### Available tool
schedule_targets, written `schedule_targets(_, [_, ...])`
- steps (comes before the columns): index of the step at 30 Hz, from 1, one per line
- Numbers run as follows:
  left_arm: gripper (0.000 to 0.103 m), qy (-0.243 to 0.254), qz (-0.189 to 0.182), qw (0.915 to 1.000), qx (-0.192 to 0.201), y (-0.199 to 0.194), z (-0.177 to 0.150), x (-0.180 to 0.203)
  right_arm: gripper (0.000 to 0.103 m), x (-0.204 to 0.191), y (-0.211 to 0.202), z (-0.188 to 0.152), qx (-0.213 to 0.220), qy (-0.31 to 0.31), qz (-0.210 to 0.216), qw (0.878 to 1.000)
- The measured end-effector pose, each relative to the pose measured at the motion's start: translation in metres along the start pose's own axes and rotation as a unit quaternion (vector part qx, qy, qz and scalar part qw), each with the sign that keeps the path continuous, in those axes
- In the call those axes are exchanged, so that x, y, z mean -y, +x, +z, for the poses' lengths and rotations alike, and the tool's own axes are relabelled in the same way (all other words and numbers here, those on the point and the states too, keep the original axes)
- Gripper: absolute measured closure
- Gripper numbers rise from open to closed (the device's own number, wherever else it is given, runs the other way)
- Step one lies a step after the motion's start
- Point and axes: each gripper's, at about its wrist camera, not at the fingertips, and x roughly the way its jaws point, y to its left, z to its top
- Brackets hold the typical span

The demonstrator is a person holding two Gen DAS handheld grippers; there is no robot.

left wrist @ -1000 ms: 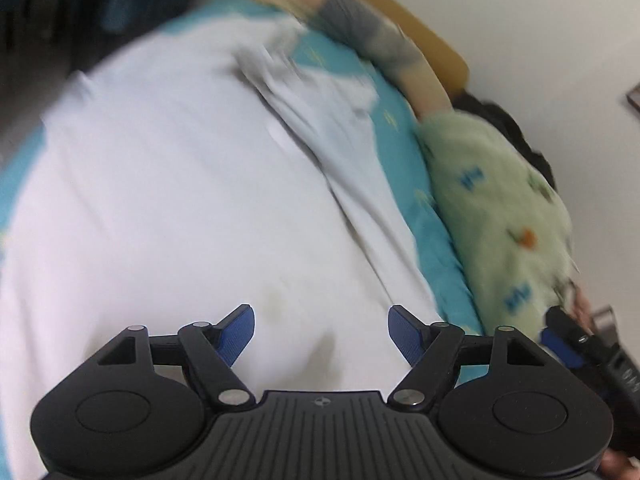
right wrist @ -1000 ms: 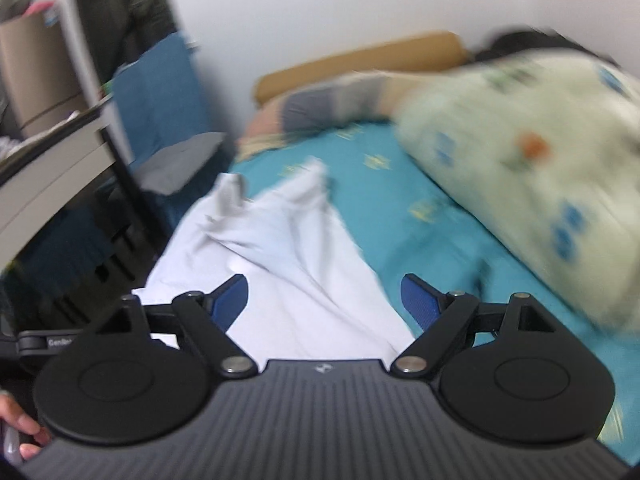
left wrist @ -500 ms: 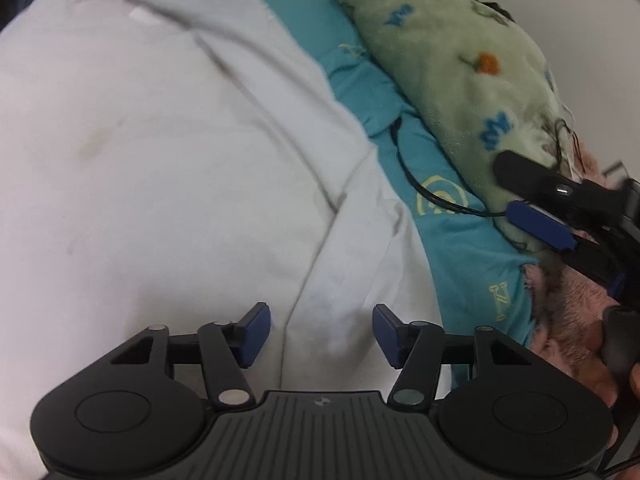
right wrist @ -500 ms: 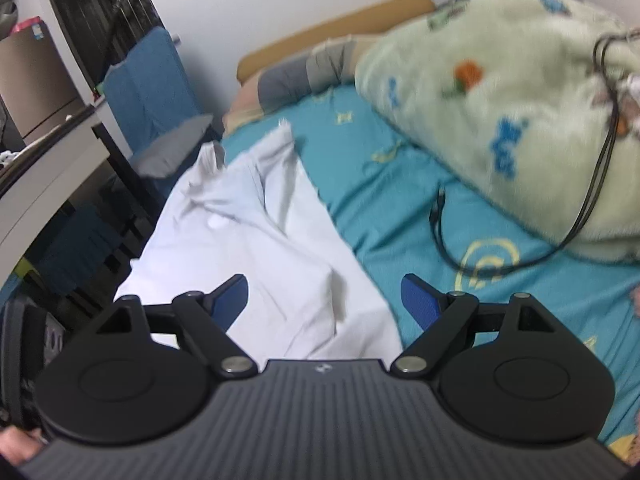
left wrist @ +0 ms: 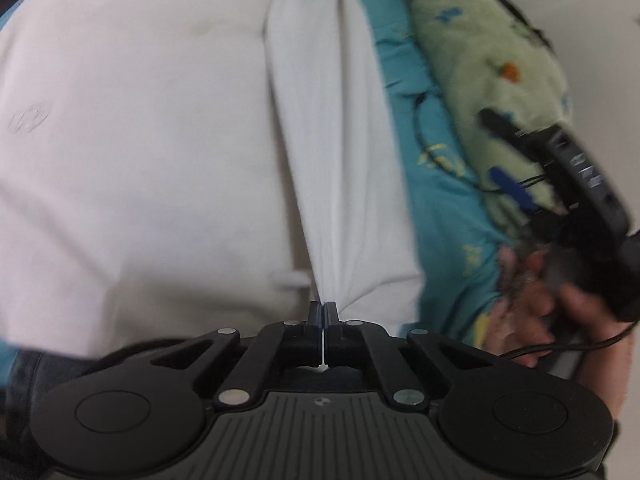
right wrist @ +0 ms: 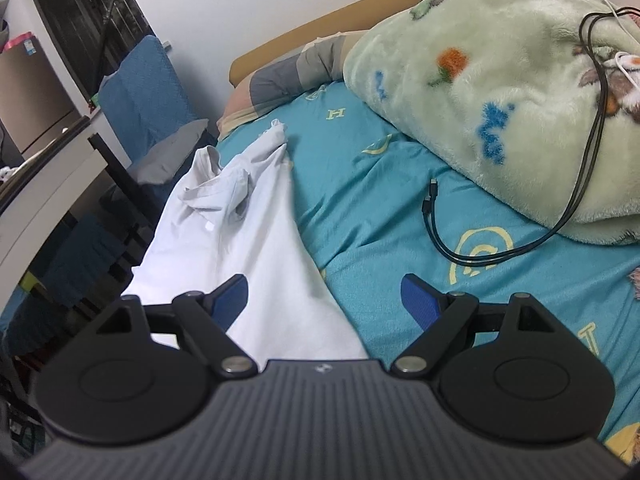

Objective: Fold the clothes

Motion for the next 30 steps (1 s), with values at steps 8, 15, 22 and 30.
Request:
schedule_targets(8, [0.062, 0.068, 0.011, 0.9969, 0.038, 0.002, 0.009, 0.010, 0.018, -0.007, -0.001, -0.004, -0.003, -0.020, -0.002, 1.000])
schedule_targets(15, [0.044, 0.167, 0.031, 0.9849, 0.031, 0.018, 0.018, 0.026, 0.018, 0.002, 0.000, -0.004, -0.007, 0.011, -0.002, 1.000])
schedule_targets(22, [0.026, 0.262, 0.088, 0.9610, 0.011, 0.025, 0.005, 0.029, 0.018, 0.009, -0.001, -0.006, -0.011, 0.030, -0.005, 0.999])
schedule_targets(30, [0.030, 0.302, 0.086, 0.9470, 0.067, 0.044, 0.010, 0.043, 0.018, 0.005, 0.001, -0.007, -0.010, 0.025, 0.002, 1.000])
